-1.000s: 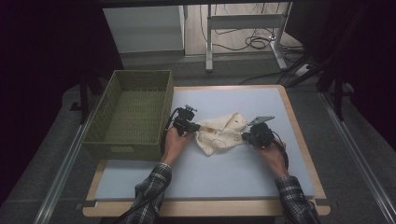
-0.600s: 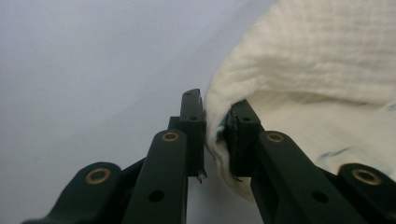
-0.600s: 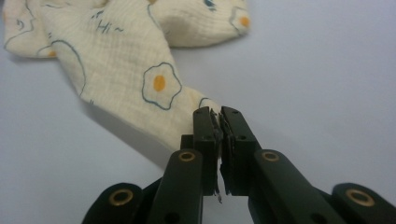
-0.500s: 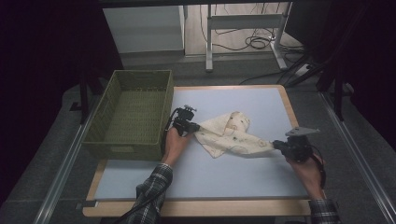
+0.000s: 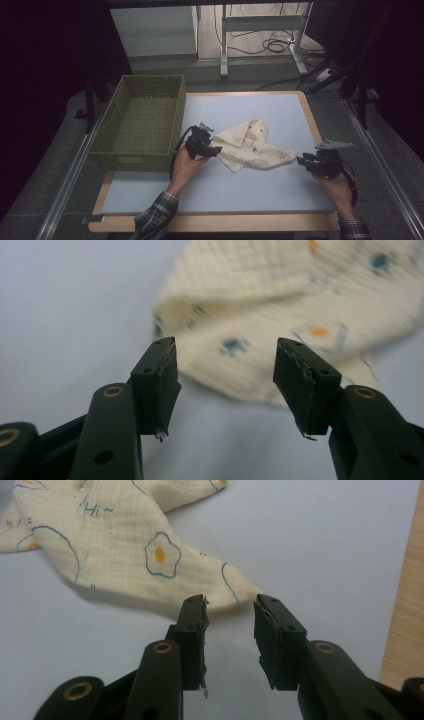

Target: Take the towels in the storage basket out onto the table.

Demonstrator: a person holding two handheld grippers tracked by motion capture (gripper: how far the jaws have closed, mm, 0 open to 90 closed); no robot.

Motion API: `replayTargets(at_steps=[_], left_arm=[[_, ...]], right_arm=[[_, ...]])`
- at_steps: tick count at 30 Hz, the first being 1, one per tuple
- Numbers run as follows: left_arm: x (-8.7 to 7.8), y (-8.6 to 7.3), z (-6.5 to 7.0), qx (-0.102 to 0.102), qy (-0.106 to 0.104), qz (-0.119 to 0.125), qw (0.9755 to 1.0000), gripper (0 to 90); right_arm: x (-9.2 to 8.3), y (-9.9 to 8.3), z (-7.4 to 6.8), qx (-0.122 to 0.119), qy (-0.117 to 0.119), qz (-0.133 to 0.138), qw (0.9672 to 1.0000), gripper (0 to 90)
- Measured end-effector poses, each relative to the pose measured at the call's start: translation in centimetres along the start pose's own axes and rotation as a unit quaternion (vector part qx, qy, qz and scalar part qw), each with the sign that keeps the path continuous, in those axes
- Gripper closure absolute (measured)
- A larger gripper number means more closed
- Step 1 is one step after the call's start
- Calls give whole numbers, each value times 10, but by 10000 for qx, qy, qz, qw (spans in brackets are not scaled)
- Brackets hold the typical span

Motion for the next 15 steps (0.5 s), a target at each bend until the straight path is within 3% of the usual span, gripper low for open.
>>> replayTargets(at_steps=[3, 6, 11, 15], left_arm=[[-6, -12, 16, 153, -311, 31, 9994, 454], [-4, -18, 33, 345, -657, 13, 9972, 478], [8, -18, 58, 640, -813, 28, 9946, 456], [23, -15, 68, 844, -722, -15, 9938, 425]], right_arm=[[-1, -2, 1, 47, 51, 26, 10000, 638], [0, -1, 3, 127, 101, 87, 9998, 629], [9, 7, 6, 159, 154, 147, 9996, 587], [24, 14, 13, 210, 53, 85, 9997, 559]])
Point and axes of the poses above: each handheld gripper's, and its own axes: x roughly forward along the jaws, y roughly out of its top, z roughly to its right, the point moved 5 cm from there along x, roughly forward along the jaws, and after that the axes turned 3 degrees about y, right-handed, at the moved point
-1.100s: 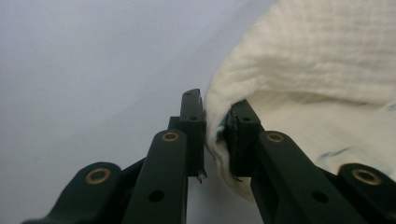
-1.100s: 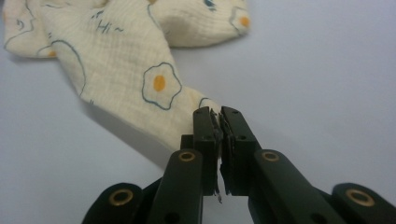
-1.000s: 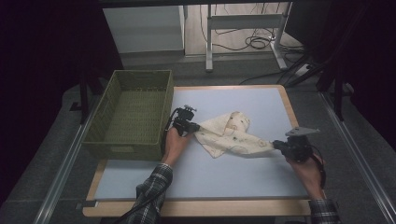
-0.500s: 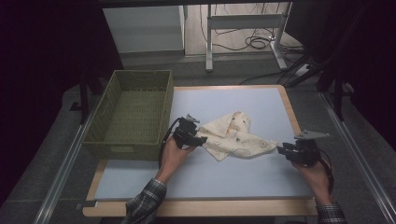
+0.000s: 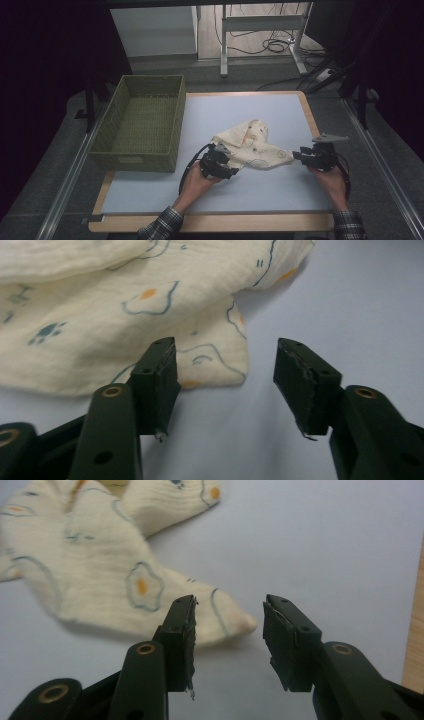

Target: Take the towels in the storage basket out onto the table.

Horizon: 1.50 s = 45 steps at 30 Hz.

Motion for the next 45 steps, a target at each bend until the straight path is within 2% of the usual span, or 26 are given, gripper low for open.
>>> replayTargets(at_steps=[2, 4, 5, 6, 8, 10, 11, 13, 16, 19, 21, 25, 28, 31, 35, 36, 37, 38, 42, 45], left_arm=[[9, 0, 2, 115, 143, -71, 9998, 425], [12, -1, 3, 265, 354, -10, 9990, 448], [11, -2, 4, 382, 498, -9, 9980, 499], [11, -3, 5, 328, 456, 18, 9984, 543], [9, -5, 7, 366, 522, 69, 9979, 703], [7, -6, 9, 452, 567, 28, 9974, 846], [4, -6, 9, 501, 536, -43, 9973, 857], [-5, -7, 9, 515, 500, 29, 9974, 859], [-30, -11, 9, 355, 210, 207, 9989, 857], [-48, -22, 12, 377, 127, 193, 9990, 854], [-56, -31, 15, 380, 48, 160, 9991, 853], [-68, -53, 19, 399, 30, 88, 9992, 850], [-74, -67, 22, 376, -10, 11, 9993, 849], [-79, -80, 26, 348, -44, -31, 9994, 846], [-85, -94, 24, 259, -77, -59, 9996, 809], [-86, -95, 21, 263, 18, -51, 9996, 753], [-88, -93, 18, 228, 95, -29, 9997, 654], [-90, -91, 15, 206, 106, 2, 9997, 627], [-89, -73, 4, 190, 238, 154, 9994, 589], [-76, -53, -5, 264, 338, 190, 9989, 580]], right_arm=[[10, 1, 5, -11, -69, -93, 9999, 558], [20, -2, 7, -35, -113, -257, 9996, 570], [24, -3, 7, -62, -141, -329, 9993, 616], [25, -5, 6, -146, -216, -305, 9992, 715], [23, -6, 1, -138, -52, -322, 9994, 829], [21, -8, -4, -251, -74, -369, 9990, 847], [20, -8, -6, -288, -80, -412, 9987, 849], [13, -9, -10, -362, -86, -395, 9985, 849], [-7, -12, -16, -352, -36, -209, 9992, 848], [-26, -17, -26, -262, 198, -5, 9995, 848], [-36, -23, -35, -292, 282, 27, 9992, 847], [-50, -34, -54, -400, 429, 85, 9982, 846], [-55, -42, -69, -470, 546, 59, 9974, 844], [-54, -58, -85, -505, 712, -141, 9961, 841], [-53, -72, -96, -475, 920, -310, 9941, 816], [-54, -71, -97, -496, 912, -293, 9942, 794], [-57, -68, -95, -516, 806, -255, 9951, 745], [-58, -64, -93, -519, 723, -212, 9958, 720], [-50, -43, -80, -443, 634, -86, 9970, 690], [-34, -28, -74, -437, 592, -81, 9973, 690]])
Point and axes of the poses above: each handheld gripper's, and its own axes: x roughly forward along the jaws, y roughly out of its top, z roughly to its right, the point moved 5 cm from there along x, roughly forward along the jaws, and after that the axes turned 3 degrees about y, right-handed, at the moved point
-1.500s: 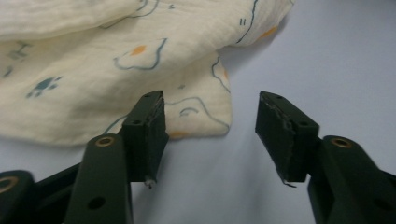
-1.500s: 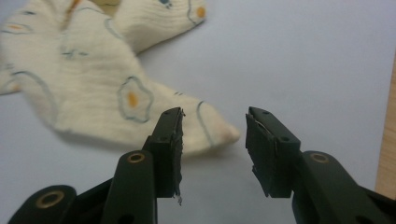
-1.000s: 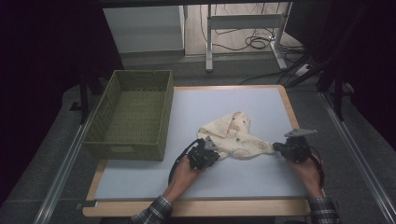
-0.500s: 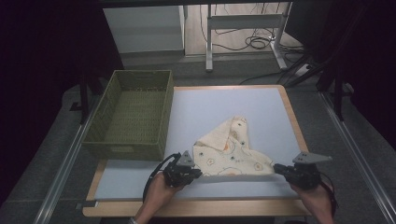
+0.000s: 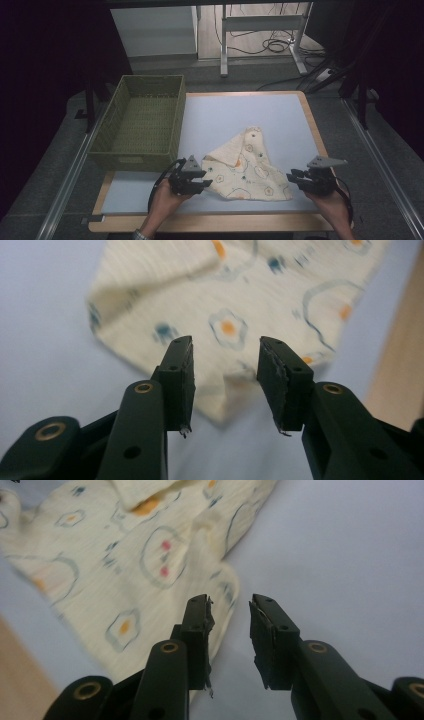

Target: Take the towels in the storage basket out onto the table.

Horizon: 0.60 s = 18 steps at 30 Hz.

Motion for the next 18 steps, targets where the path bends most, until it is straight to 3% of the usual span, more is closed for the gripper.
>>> replayTargets(at_steps=[5, 9, 13, 15, 16, 17, 18], left_arm=[[26, 32, -10, 45, -76, 7, 10000, 566], [48, 51, -9, 144, -130, -15, 9998, 551], [72, 58, -5, 216, -152, -129, 9996, 511], [82, 58, -4, 355, -50, -264, 9990, 504], [86, 57, -3, 410, 39, -354, 9985, 521], [89, 55, -4, 469, 169, -444, 9978, 587], [89, 56, -5, 437, 160, -381, 9982, 673]], right_arm=[[25, 24, 14, -25, -61, -44, 10000, 683], [41, 40, 22, -36, -134, -71, 9999, 672], [55, 52, 29, 25, -112, -13, 9999, 657], [63, 58, 32, 112, -70, 10, 9999, 641], [66, 59, 33, 119, -61, 15, 9999, 630], [70, 61, 33, 146, -49, 3, 9999, 618], [74, 63, 33, 169, -37, 1, 9999, 608]])
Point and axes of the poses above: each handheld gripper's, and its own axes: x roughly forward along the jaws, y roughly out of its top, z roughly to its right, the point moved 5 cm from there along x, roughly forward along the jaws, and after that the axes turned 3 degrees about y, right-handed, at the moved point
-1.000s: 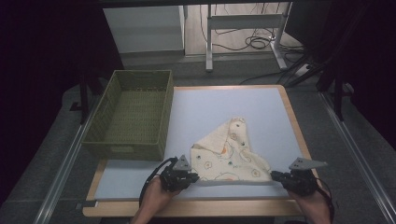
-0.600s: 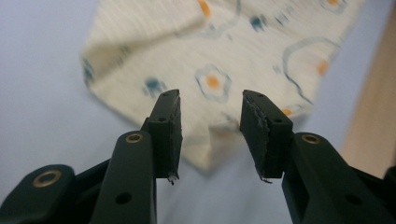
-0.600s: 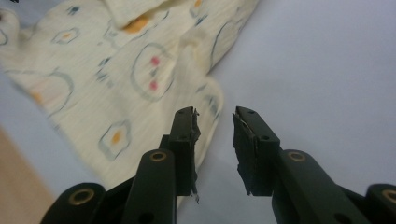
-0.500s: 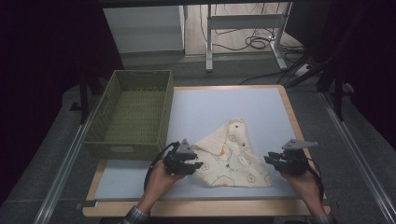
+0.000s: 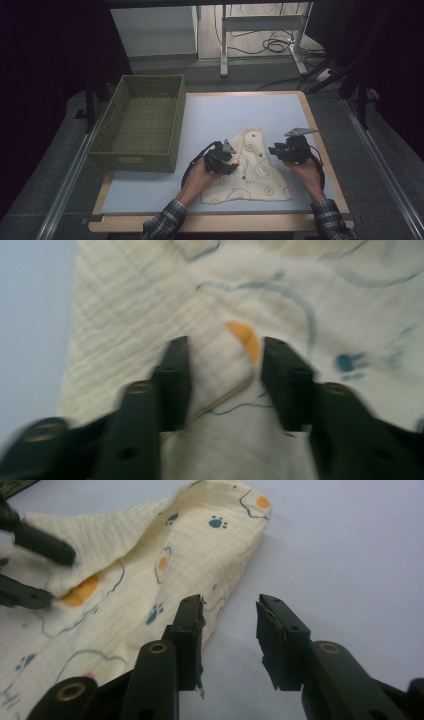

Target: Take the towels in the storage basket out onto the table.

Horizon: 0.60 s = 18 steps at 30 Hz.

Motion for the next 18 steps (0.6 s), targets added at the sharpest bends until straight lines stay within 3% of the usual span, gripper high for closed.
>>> replayTargets(at_steps=[1, 2, 4, 7, 10, 13, 16, 17, 18], left_arm=[[-1, 0, -3, 30, 112, -76, 9999, 813], [-3, 1, -5, 69, 194, -71, 9998, 846], [-12, 5, -18, -139, 393, 87, 9991, 853], [-24, 11, -39, -399, 787, 282, 9957, 846], [-32, 15, -64, -704, 1127, 423, 9902, 753], [-36, 16, -77, -999, 1227, 515, 9860, 617], [-35, 15, -77, -1071, 1188, 532, 9857, 543], [-35, 14, -76, -1045, 1184, 525, 9860, 522], [-34, 13, -74, -1047, 1124, 532, 9867, 508]], right_arm=[[4, 1, 0, -4, 7, -15, 10000, 601], [6, 2, 0, -2, 5, -15, 10000, 594], [10, 4, -1, 17, 19, 10, 10000, 585], [12, 7, -2, 32, 47, 43, 10000, 573], [15, 11, -4, 38, 62, 40, 10000, 543], [18, 14, -6, 22, 68, 48, 10000, 523], [26, 12, -8, 44, 73, -84, 9999, 510], [29, 10, -8, 47, 57, -145, 9999, 528], [33, 7, -8, 81, 89, -228, 9997, 605]])
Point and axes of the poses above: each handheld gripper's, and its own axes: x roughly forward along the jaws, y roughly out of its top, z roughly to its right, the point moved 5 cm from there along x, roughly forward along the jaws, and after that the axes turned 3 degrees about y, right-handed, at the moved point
